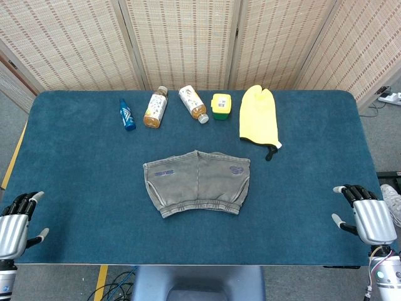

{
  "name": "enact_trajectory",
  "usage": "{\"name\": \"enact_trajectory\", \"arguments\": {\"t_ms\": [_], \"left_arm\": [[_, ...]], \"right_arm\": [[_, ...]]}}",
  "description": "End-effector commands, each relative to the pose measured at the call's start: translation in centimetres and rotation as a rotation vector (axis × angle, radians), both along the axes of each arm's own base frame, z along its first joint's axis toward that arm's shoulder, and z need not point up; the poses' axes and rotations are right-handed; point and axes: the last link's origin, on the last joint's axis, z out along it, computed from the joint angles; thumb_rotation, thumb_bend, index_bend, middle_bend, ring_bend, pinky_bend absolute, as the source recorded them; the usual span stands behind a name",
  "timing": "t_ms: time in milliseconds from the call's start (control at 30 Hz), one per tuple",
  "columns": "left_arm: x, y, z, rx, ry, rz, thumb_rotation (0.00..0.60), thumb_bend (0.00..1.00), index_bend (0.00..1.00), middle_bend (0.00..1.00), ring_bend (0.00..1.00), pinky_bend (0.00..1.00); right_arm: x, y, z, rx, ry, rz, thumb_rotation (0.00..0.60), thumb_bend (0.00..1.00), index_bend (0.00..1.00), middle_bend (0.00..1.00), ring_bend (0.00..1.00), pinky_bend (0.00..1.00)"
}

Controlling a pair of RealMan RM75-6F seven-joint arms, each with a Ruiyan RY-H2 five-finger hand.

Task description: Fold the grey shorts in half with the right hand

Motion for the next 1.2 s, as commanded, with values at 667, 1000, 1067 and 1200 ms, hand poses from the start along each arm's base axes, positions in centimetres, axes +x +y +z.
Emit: {"name": "enact_trajectory", "arguments": {"t_ms": [667,1000,1067,1200], "left_arm": [[0.6,0.0,0.0,0.007,-0.018,-0.019,0.600,0.21,0.18,0.19,0.17,0.33],[0.0,-0.5,0.5,0.030,-0.018,-0.001,0.600,0.20,0.18,0.19,0.17,0.33],[-0.1,-0.6,0.7,0.036,-0.017,-0.001,0.600,0.20,0.18,0.19,0.17,0.33],[-0.2,-0.7,0.9,0.043,-0.018,0.007,0.600,0.20,0.18,0.19,0.17,0.33]], "right_arm": [[1.6,-4.1,-1.3,0.120,0.020,0.125,0.600,0.21,0.28,0.34,0.28,0.36],[5.0,-10.3,-5.6,0.257,0.068,0.299,0.600,0.19,0.31,0.71,0.63,0.56],[5.6,-11.5,-6.9,0.291,0.083,0.325,0.600,0.16,0.33,0.79,0.72,0.70],[6.6,-13.2,-9.2,0.342,0.123,0.376,0.600,0.10,0.36,0.89,0.85,0.90]]}}
